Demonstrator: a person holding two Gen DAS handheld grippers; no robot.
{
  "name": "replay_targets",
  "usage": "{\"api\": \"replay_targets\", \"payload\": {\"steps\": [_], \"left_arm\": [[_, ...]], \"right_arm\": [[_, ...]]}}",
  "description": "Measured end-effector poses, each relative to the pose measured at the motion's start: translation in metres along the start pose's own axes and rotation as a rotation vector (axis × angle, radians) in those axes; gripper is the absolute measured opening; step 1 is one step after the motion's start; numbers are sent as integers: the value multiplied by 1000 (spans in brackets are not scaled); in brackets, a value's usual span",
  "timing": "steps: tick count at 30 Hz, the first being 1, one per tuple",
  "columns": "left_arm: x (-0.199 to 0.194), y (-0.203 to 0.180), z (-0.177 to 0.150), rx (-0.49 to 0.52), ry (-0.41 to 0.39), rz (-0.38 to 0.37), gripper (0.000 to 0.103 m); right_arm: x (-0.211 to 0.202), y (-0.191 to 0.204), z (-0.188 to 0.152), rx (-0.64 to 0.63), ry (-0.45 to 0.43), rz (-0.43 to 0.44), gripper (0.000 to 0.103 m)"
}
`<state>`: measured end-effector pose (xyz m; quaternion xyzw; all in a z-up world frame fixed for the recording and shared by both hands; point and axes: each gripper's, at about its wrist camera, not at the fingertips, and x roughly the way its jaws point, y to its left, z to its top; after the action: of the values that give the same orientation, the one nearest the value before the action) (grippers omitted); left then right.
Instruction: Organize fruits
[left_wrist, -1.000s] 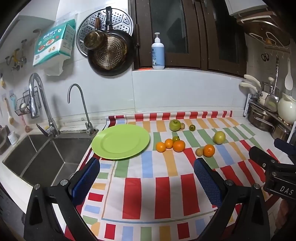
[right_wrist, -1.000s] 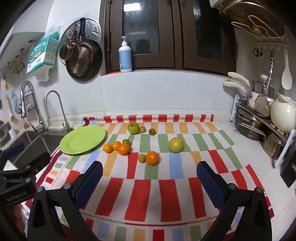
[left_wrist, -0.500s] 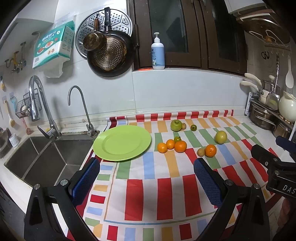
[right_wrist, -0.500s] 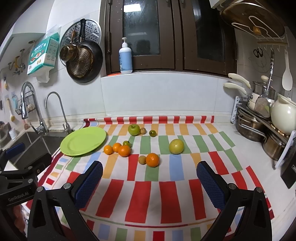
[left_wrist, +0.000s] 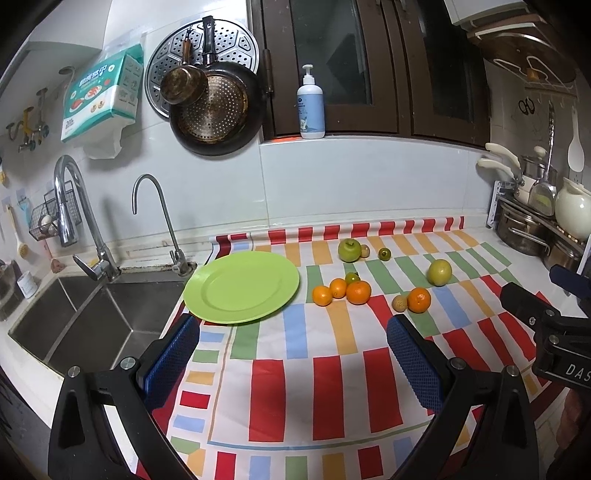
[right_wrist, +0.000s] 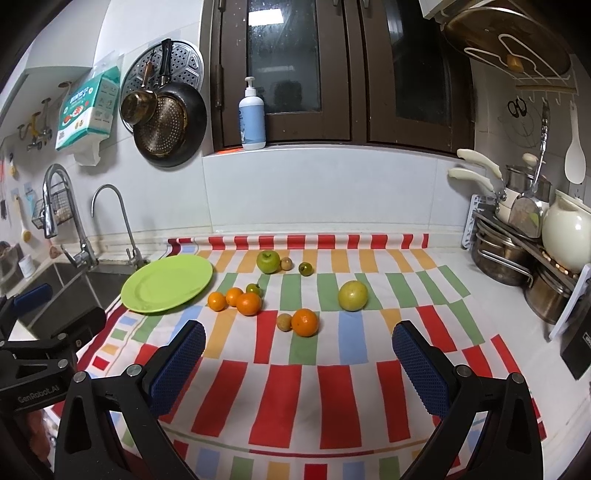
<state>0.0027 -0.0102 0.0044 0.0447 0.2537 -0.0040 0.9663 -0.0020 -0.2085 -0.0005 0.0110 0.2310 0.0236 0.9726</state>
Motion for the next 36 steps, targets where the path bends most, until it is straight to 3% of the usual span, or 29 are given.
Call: {"api": "replay_targets", "payload": {"steps": [36], "left_arm": [[-7,8,7,-10,-33,-46,103]], "right_arm": [[-4,8,6,-17,-24,-6,103]]}}
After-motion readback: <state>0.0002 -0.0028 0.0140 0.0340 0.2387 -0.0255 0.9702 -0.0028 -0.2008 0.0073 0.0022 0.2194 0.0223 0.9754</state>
